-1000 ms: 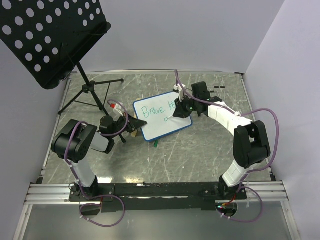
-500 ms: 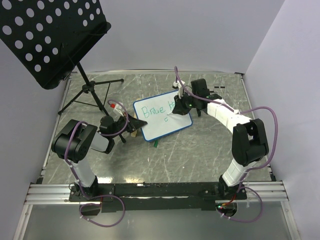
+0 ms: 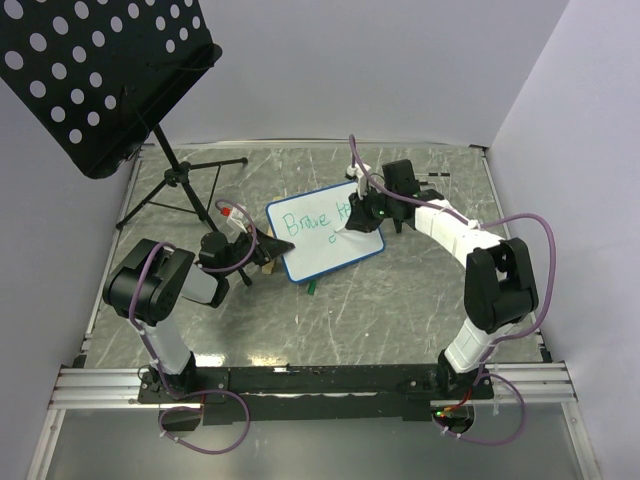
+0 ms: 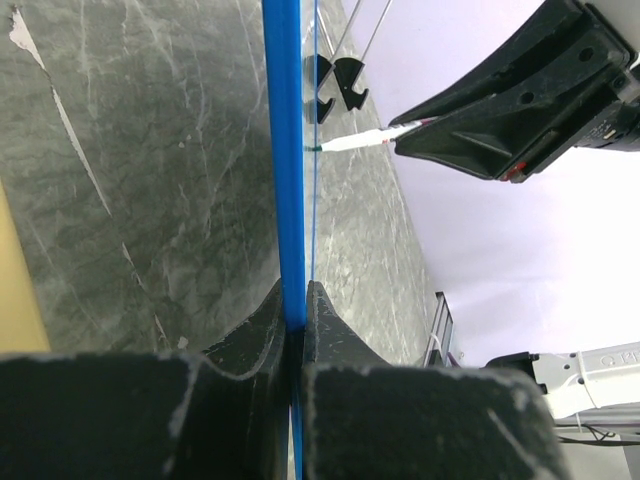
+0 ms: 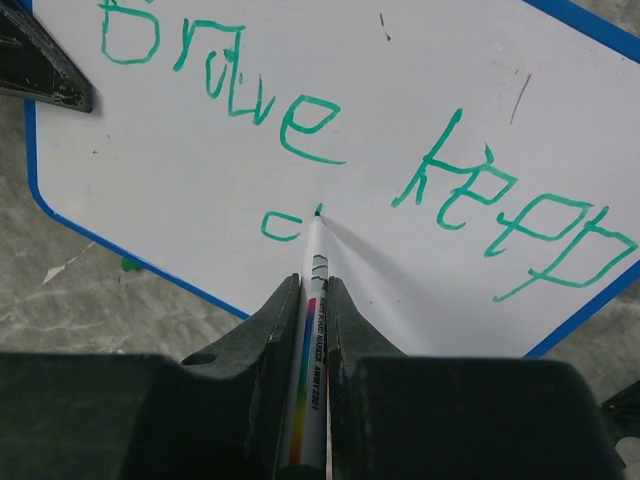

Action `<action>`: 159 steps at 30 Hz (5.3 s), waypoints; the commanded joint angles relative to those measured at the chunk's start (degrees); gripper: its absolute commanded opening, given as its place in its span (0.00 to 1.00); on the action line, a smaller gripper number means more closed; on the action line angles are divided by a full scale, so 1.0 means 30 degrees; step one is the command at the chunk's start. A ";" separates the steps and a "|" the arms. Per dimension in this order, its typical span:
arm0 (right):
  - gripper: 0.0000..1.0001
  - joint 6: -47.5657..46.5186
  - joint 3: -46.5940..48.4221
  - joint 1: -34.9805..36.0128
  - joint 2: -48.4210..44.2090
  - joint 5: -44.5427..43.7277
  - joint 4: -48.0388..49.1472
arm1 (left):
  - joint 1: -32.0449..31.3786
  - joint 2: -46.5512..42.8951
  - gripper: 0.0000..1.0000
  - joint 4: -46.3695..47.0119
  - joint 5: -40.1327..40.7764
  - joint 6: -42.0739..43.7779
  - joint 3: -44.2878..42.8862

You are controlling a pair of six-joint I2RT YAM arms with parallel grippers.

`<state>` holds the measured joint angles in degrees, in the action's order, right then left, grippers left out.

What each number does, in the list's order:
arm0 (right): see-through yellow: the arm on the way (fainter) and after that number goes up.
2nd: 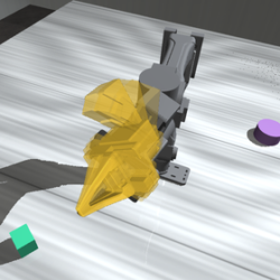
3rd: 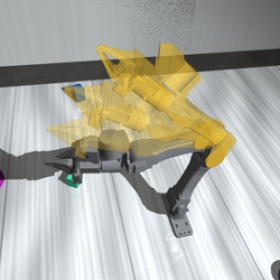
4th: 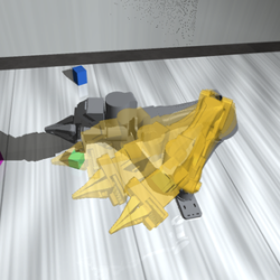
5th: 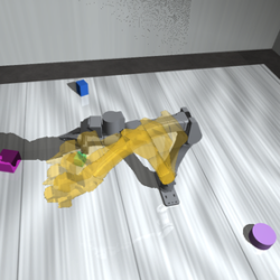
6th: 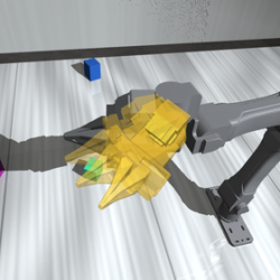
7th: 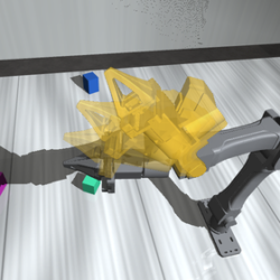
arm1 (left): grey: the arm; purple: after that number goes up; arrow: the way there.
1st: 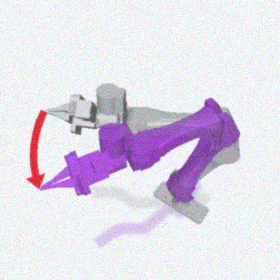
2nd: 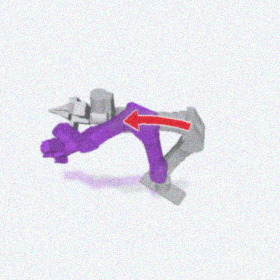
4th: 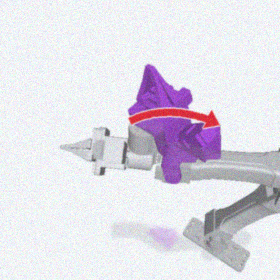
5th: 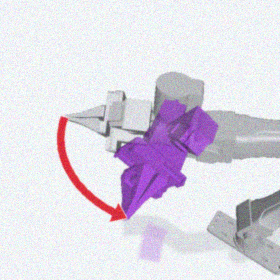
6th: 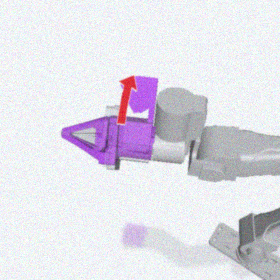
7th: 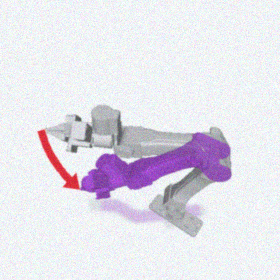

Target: Write a sentence on the whiteboard

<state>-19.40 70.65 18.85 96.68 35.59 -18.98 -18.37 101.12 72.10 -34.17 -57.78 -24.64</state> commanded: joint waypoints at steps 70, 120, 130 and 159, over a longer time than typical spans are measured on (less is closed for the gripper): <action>0.00 0.0402 0.1206 -0.0981 0.0819 -0.0819 -0.0264 | -0.0088 -0.0309 0.01 0.6144 -0.0738 0.0510 -0.0223; 0.00 0.0547 0.0736 -0.1567 -0.0178 0.0030 0.0292 | -0.0058 -0.0309 0.01 0.6085 -0.0767 0.0481 -0.0282; 0.00 0.0402 0.1205 -0.1567 0.0906 -0.0263 0.0118 | -0.0058 -0.0250 0.01 0.6144 -0.0796 0.0509 -0.0252; 0.00 0.0431 0.0149 -0.1568 0.0056 0.0499 -0.0293 | -0.0058 -0.0162 0.01 0.6466 -0.0767 0.0363 -0.0076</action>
<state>-17.85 70.00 14.00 95.55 36.67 -20.60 -18.20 101.12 72.23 -34.61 -57.98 -24.64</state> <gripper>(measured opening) 0.186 0.066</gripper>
